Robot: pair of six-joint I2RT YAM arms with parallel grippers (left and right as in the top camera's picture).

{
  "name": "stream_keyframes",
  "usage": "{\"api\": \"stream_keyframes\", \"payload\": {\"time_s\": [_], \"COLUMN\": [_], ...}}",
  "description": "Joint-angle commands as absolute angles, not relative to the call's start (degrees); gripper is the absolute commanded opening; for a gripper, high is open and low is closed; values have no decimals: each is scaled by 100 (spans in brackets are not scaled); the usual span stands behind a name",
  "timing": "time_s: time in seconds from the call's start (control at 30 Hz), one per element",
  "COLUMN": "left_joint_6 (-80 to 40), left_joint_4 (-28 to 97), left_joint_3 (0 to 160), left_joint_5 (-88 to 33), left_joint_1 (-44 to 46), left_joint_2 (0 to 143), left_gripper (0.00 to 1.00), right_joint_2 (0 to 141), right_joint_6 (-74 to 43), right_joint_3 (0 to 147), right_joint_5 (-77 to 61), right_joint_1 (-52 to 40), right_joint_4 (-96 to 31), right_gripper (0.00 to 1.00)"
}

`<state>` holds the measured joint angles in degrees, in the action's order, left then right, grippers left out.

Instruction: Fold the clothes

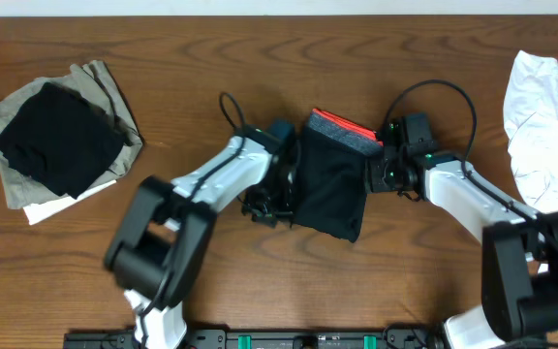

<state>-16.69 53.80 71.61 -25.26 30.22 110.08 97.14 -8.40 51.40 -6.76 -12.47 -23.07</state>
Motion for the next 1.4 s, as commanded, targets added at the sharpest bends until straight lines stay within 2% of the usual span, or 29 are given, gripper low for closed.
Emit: {"api": "stream_keyframes", "payload": {"time_s": [0.0,0.07,0.27,0.47,0.93,1.23,1.37], "left_joint_6": [-1522,-1522,-1409,-690,-657,-993,-1059], "left_joint_4": [5408,5336,4412,3096,604,484,663], "left_joint_3": [7148,7148,7148,7148,7227,7343,7343], "left_joint_5": [-2209,-1874,-1584,-2418,-4287,-4397,-4683], "left_joint_1": [2814,2694,2482,2373,1861,1896,2078], "left_joint_2": [10202,9830,9472,9889,11701,12348,12538], "left_gripper": [36,40,79,96,98,98,89], "right_joint_2": [9102,8755,8121,8158,8189,8296,8300], "right_joint_6": [-655,-657,-663,-681,-683,-685,-683], "right_joint_3": [5395,5459,5463,5461,5461,5459,5459], "right_joint_5": [-626,-650,-786,-856,-926,-926,-926], "right_joint_1": [-1273,-1284,-1317,-1345,-1411,-1424,-1422], "right_joint_4": [-2493,-2593,-2827,-3402,-3559,-3577,-3568], "right_gripper": [66,66,66,65,66,66,66]}}
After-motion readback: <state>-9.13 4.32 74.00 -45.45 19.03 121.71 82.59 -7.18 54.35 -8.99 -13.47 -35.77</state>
